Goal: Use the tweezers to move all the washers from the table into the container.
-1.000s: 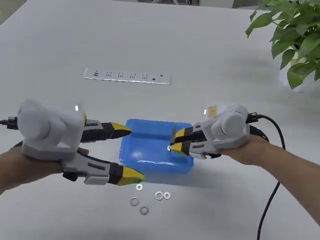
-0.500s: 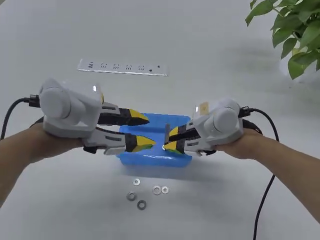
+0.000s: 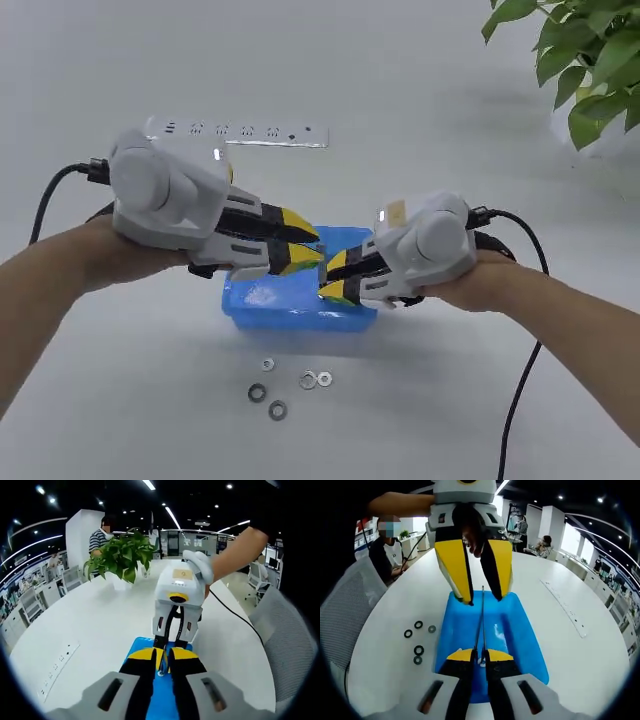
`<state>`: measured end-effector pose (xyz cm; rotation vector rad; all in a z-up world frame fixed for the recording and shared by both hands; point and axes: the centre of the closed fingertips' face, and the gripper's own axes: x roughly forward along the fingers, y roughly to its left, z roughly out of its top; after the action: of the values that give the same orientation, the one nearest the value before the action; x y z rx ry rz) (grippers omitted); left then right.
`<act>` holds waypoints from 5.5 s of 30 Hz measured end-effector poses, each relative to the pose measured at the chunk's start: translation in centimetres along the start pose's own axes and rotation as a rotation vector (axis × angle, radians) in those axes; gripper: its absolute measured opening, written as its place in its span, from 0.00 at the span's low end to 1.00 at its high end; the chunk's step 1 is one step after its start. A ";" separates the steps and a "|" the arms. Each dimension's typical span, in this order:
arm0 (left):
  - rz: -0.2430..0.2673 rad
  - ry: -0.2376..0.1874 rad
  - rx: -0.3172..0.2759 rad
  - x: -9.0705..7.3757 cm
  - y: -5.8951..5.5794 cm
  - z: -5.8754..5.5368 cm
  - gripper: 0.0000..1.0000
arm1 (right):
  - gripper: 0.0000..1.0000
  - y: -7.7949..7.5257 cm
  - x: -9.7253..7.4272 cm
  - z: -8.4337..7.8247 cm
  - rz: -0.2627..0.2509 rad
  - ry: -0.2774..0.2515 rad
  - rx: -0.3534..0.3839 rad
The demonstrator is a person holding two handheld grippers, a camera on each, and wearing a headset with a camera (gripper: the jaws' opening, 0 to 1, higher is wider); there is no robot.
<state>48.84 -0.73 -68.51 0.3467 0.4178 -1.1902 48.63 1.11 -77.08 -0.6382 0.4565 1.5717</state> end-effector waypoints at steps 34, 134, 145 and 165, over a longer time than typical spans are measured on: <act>-0.042 0.033 0.088 0.6 -0.6 0.8 0.05 | 0.24 0.2 -1.5 0.4 -0.015 0.013 -0.010; -0.108 0.047 0.057 -0.8 -10.2 0.4 0.05 | 0.98 12.0 -8.3 -0.6 -0.166 -0.029 0.239; -0.118 0.047 0.050 -0.4 -10.2 -0.3 0.05 | 0.97 12.3 -8.0 -0.9 -0.155 -0.021 0.250; -0.135 0.039 0.054 -0.5 -10.5 -0.5 0.05 | 0.85 12.3 -7.1 -0.4 -0.116 -0.015 0.170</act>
<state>38.72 -3.63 -69.14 0.3934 0.4487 -1.3305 36.73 -5.86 -73.85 -0.5131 0.5271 1.4104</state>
